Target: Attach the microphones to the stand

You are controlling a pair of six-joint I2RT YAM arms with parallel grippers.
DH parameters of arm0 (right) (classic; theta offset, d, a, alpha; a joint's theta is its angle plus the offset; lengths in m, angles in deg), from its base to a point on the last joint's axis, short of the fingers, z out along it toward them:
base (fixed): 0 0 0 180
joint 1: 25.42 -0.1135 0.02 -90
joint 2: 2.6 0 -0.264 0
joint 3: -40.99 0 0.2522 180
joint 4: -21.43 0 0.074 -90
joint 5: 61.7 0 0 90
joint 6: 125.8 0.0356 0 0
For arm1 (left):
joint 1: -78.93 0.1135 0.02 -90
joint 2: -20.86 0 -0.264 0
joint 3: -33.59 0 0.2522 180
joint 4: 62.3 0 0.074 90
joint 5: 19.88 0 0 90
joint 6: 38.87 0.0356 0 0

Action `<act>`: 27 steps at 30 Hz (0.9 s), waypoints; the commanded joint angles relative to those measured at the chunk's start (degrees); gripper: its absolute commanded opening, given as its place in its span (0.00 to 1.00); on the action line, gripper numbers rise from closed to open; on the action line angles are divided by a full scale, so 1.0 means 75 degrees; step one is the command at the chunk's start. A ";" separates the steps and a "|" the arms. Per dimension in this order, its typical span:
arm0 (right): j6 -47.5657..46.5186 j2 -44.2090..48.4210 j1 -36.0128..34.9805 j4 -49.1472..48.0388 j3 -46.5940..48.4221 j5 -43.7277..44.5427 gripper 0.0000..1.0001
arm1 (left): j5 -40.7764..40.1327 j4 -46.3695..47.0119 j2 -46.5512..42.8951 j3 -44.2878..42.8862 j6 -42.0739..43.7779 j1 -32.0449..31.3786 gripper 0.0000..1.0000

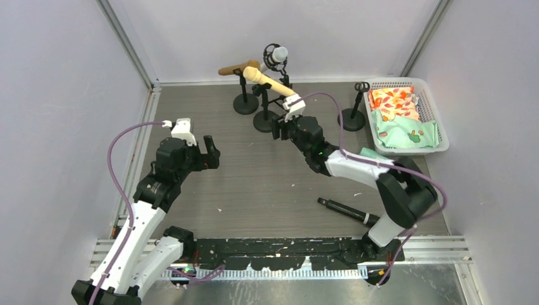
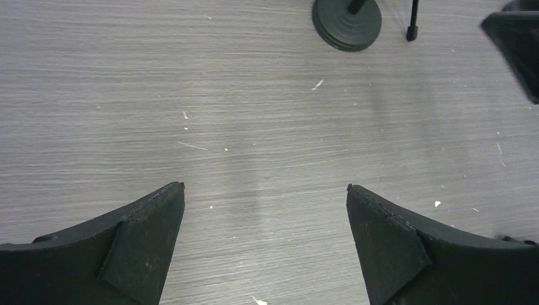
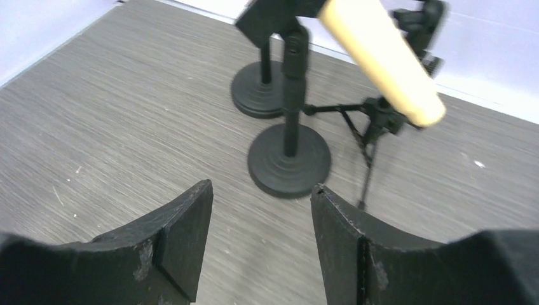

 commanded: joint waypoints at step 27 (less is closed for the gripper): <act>0.5131 0.3218 0.3768 0.6278 -0.1701 0.3787 0.68 | 0.0148 0.0143 0.0355 -0.0215 -0.0029 -0.0268 1.00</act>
